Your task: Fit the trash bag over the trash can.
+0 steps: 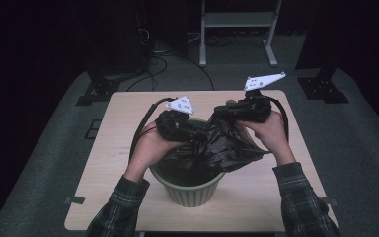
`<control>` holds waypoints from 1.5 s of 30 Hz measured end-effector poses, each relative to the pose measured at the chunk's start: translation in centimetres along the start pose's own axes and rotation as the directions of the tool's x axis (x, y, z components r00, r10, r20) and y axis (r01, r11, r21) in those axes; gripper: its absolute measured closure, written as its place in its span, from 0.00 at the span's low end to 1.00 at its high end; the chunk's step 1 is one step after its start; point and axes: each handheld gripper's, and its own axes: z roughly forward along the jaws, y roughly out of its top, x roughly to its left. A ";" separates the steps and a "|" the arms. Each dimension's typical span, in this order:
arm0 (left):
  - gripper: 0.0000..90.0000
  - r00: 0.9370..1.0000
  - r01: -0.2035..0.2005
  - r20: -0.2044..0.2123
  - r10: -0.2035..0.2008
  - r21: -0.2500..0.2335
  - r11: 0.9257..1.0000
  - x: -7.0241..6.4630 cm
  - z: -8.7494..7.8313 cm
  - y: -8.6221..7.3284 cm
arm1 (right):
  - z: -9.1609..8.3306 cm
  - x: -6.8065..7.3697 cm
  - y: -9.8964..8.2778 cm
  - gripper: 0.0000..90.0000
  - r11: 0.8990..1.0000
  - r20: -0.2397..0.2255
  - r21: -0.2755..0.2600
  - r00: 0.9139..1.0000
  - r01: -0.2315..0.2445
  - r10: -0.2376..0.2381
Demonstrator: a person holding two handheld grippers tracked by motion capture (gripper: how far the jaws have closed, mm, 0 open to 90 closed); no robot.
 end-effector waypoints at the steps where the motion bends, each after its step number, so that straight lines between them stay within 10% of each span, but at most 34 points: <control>1: 0.96 1.000 0.004 -0.004 -0.004 -0.002 1.000 0.1 -0.1 -0.2 | -0.2 0.1 0.0 0.86 1.000 -0.001 -0.003 1.000 -0.002 0.002; 9: 0.99 0.995 0.036 -0.094 -0.038 -0.025 0.999 1.0 -2.9 -2.5 | -3.5 0.6 -1.3 0.77 0.999 0.047 -0.032 0.999 0.004 -0.002; 25: 0.99 0.994 0.065 -0.092 -0.066 -0.020 0.998 1.5 -3.4 -4.0 | -8.2 0.2 -4.5 0.69 0.995 0.074 -0.090 0.996 -0.037 0.044; 32: 0.99 0.994 0.063 -0.087 -0.065 -0.024 0.998 1.4 -3.4 -3.9 | -7.5 -0.1 -4.3 0.75 0.994 0.031 -0.097 0.999 -0.041 0.045; 36: 0.99 0.995 0.054 -0.080 -0.055 -0.015 0.998 1.3 -3.1 -3.9 | -6.4 0.1 -3.8 0.99 0.998 0.016 -0.060 1.000 -0.025 0.026; 45: 0.99 0.996 0.005 -0.094 -0.001 0.043 0.999 0.2 -1.5 -2.7 | -4.0 1.5 -1.2 1.00 0.998 -0.035 -0.063 0.999 0.028 -0.031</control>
